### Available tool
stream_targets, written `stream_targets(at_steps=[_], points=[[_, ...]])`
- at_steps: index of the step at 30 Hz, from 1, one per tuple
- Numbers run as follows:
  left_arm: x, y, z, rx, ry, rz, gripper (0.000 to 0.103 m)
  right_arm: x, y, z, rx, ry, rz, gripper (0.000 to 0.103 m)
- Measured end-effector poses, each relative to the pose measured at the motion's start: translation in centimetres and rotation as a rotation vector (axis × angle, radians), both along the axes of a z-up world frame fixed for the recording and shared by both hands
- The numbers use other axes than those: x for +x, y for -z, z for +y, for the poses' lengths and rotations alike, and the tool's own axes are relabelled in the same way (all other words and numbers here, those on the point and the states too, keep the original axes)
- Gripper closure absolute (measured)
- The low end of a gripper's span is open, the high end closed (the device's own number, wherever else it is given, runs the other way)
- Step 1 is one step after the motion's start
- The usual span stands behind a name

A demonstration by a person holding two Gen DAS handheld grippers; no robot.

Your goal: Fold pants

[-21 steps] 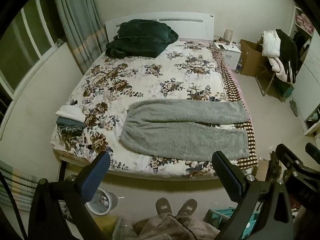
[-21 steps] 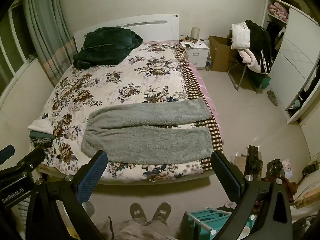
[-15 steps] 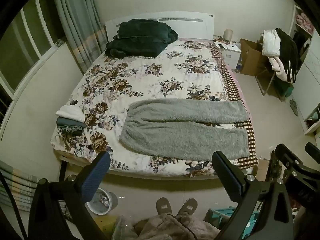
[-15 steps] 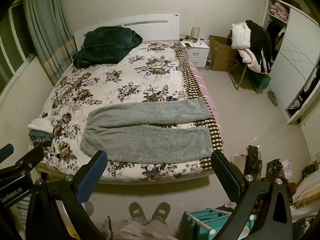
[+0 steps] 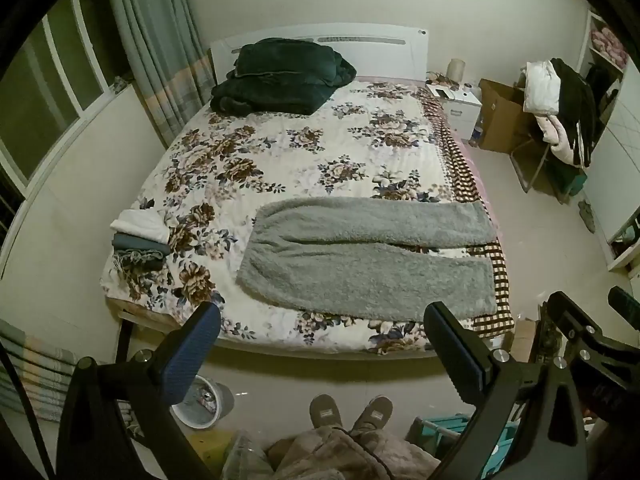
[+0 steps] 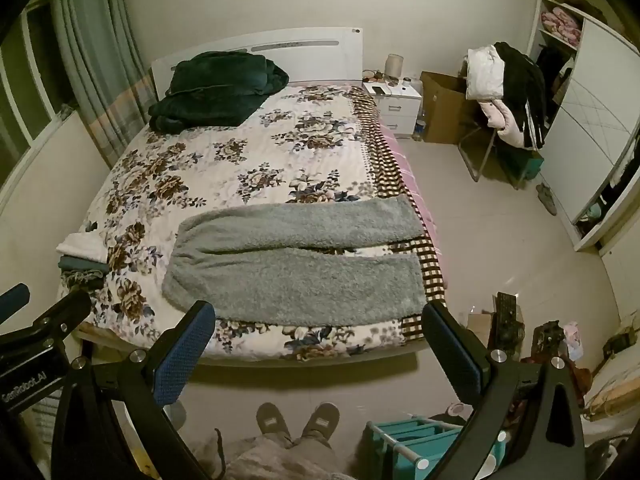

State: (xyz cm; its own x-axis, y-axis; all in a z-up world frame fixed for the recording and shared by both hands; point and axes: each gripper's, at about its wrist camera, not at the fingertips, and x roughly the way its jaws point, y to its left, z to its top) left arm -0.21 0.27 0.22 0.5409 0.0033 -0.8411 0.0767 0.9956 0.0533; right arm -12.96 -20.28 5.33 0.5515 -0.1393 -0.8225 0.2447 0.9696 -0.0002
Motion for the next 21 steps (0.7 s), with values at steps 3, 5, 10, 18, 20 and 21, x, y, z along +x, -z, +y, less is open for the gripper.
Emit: stream_targets(at_steps=[3, 5, 10, 18, 20, 21], points=[[0.1, -0.3, -0.3, 0.003, 0.001, -0.004, 0.0, 0.0, 0.0, 0.0, 0.0, 0.0, 0.001, 0.0], [0.2, -0.5, -0.4, 0.003, 0.002, -0.005, 0.0, -0.2, 0.0, 0.3, -0.001, 0.0, 0.0, 0.0], [0.1, -0.6, -0.4, 0.003, -0.002, -0.007, 0.0, -0.3, 0.0, 0.2, -0.002, -0.002, 0.0, 0.0], [0.1, -1.3, -0.6, 0.002, -0.003, -0.009, 0.0, -0.3, 0.0, 0.5, 0.005, -0.004, 0.003, 0.0], [0.1, -1.1, -0.5, 0.0, -0.003, -0.01, 0.0, -0.4, -0.2, 0.7, 0.003, -0.003, 0.003, 0.0], [0.1, -1.1, -0.6, 0.0, -0.002, -0.011, 0.0, -0.5, -0.1, 0.7, 0.003, -0.004, 0.003, 0.0]])
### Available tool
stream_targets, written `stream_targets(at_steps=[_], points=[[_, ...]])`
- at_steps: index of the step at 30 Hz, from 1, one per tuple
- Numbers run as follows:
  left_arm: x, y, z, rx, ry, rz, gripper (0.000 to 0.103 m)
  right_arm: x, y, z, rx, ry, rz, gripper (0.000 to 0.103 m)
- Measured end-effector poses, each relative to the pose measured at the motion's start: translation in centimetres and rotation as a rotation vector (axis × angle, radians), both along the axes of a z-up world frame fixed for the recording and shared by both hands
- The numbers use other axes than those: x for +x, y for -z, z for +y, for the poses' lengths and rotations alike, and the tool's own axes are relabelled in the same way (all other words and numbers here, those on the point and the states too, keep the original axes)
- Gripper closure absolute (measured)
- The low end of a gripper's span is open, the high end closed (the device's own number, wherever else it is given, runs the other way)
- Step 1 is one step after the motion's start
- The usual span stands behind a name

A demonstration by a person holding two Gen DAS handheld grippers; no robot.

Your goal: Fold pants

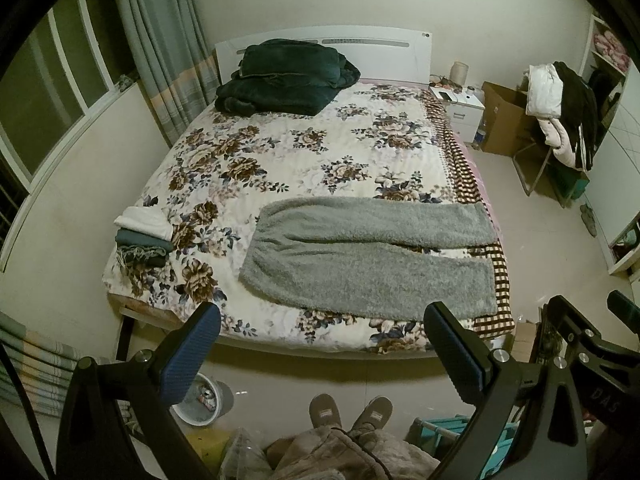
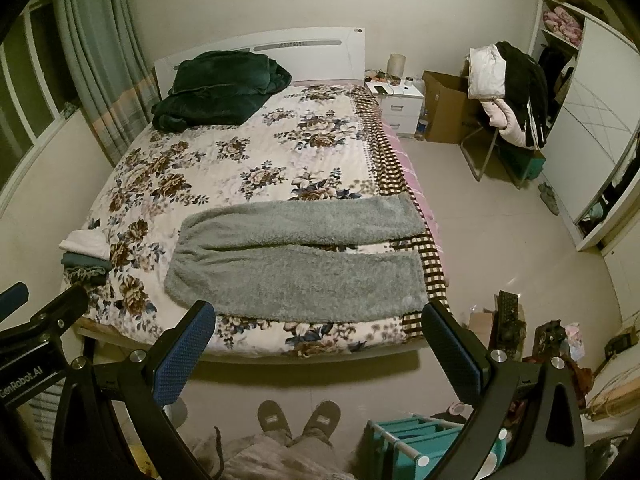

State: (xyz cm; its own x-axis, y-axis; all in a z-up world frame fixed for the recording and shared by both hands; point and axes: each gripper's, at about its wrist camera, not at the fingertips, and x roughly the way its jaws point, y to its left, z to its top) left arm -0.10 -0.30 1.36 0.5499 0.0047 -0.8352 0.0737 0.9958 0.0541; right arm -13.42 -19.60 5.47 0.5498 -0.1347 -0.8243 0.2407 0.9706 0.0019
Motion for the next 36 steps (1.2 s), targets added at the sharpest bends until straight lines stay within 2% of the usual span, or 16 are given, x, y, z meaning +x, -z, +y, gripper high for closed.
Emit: stream_targets(at_steps=[21, 24, 36], points=[[-0.1, 0.0, 0.0, -0.004, 0.001, -0.001, 0.0, -0.3, 0.0, 0.1, -0.001, -0.004, 0.0, 0.0], [-0.1, -0.1, 0.0, -0.002, 0.001, -0.004, 0.0, -2.2, 0.1, 1.0, 0.002, -0.01, 0.001, 0.0], [-0.3, 0.1, 0.1, -0.004, 0.002, -0.003, 0.0, -2.4, 0.4, 1.1, 0.004, -0.01, 0.005, 0.0]])
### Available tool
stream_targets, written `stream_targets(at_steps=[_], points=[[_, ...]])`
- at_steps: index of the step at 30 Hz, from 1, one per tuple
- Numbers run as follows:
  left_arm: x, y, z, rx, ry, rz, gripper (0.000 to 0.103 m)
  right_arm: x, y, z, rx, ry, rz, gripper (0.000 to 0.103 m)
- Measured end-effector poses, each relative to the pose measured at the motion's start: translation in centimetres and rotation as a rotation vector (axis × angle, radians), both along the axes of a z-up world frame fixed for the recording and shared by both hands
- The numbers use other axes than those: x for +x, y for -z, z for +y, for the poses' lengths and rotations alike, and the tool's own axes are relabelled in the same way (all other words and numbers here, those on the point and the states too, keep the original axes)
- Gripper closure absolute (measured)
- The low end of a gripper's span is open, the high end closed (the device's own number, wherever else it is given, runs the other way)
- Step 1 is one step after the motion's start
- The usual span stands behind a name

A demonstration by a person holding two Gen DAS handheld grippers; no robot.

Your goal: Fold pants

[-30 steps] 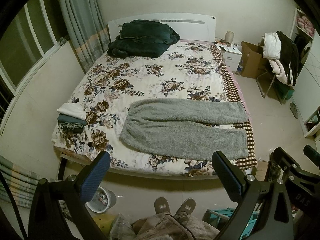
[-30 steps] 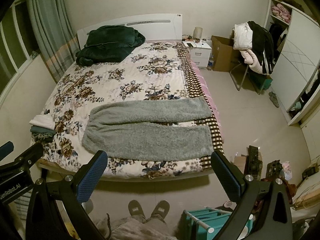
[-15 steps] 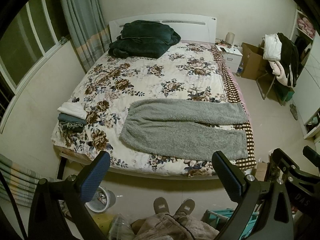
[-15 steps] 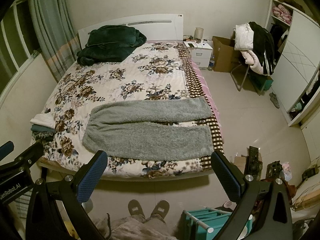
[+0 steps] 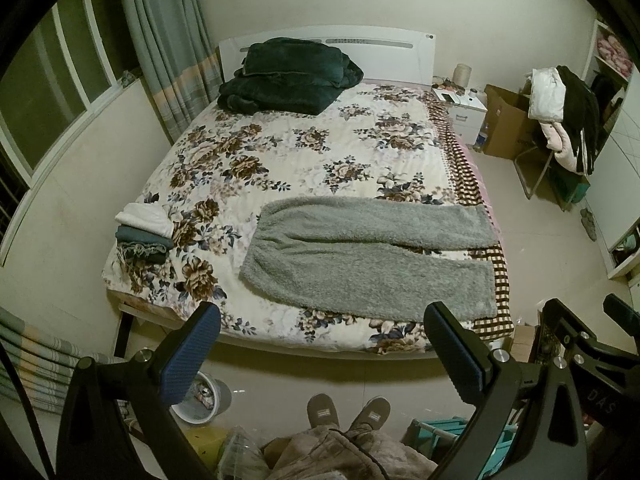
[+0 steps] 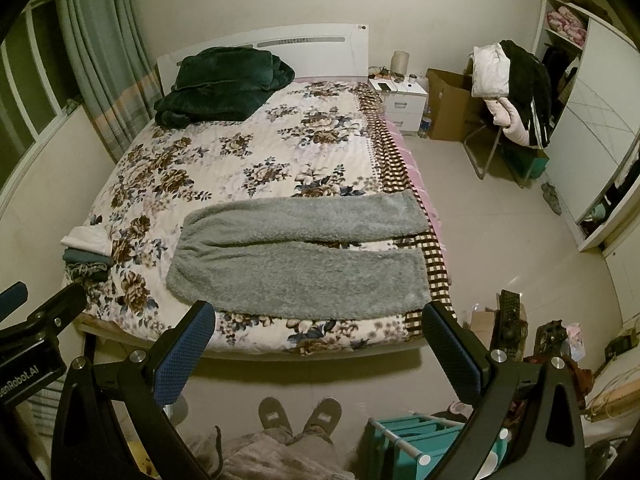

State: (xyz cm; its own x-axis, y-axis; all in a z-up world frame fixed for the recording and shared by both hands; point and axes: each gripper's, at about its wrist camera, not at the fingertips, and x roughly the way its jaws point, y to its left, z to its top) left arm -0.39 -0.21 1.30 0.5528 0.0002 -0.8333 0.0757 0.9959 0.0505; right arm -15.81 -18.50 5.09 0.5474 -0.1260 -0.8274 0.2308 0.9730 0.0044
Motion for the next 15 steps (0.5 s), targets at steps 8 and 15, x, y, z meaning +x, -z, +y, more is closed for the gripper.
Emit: stream_targets(at_steps=[8, 15], points=[[0.1, 1.0, 0.3, -0.007, 0.0, -0.003, 0.0, 0.5, 1.5, 1.0, 0.005, 0.013, 0.02, 0.0], [2.9, 2.3, 0.0, 0.0, 0.029, -0.019, 0.0, 6.8, 3.3, 1.6, -0.026, 0.058, 0.015, 0.0]])
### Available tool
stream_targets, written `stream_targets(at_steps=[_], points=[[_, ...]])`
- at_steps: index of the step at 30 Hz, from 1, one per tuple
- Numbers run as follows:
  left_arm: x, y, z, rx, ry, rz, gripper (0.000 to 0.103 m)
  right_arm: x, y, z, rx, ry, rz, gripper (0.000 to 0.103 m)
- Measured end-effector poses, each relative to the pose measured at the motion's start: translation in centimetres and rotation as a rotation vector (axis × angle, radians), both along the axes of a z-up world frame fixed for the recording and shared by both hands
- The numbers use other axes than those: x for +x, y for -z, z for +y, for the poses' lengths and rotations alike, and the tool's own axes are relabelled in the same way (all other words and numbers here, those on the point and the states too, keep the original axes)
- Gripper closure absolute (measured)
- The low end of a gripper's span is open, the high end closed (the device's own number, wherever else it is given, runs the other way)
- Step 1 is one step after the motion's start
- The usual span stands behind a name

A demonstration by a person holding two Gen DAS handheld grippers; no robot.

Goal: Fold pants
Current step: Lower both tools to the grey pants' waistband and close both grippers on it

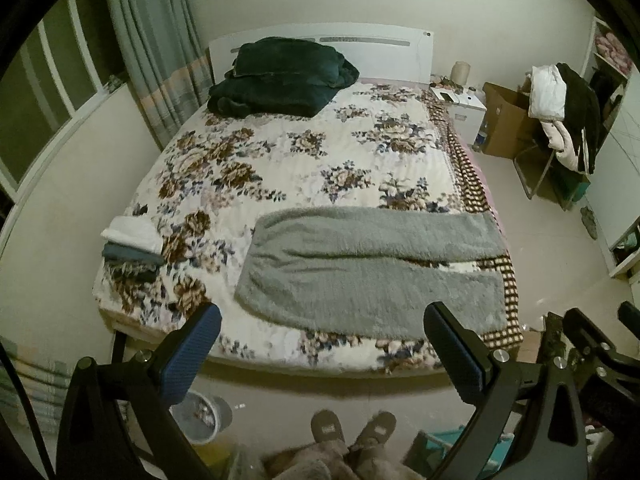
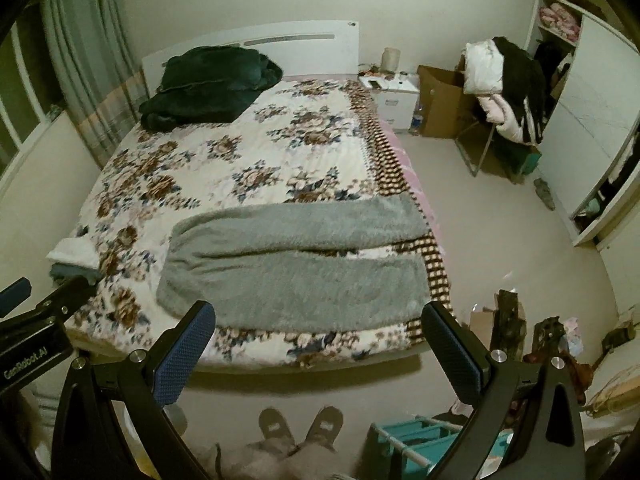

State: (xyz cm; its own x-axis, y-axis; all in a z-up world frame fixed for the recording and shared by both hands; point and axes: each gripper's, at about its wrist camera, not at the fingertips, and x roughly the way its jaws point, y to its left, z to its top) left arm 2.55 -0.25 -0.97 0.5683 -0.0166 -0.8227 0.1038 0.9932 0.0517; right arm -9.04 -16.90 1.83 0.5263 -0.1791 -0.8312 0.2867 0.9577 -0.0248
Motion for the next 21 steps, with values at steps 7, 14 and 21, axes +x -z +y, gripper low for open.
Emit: stream_targets(at_steps=[7, 14, 21], points=[[9.3, 3.2, -0.2, 0.009, 0.014, 0.009, 0.0, 7.9, 3.1, -1.5, -0.013, 0.062, -0.01, 0.0], [19.1, 8.4, -2.9, 0.043, 0.003, 0.092, 0.0, 20.0, 9.5, -5.9, 0.016, 0.07, 0.057, 0.0], [30.7, 16.3, -6.5, 0.111, -0.05, 0.168, 0.0, 35.7, 21.3, -12.8, 0.051, 0.028, 0.188, 0.0]])
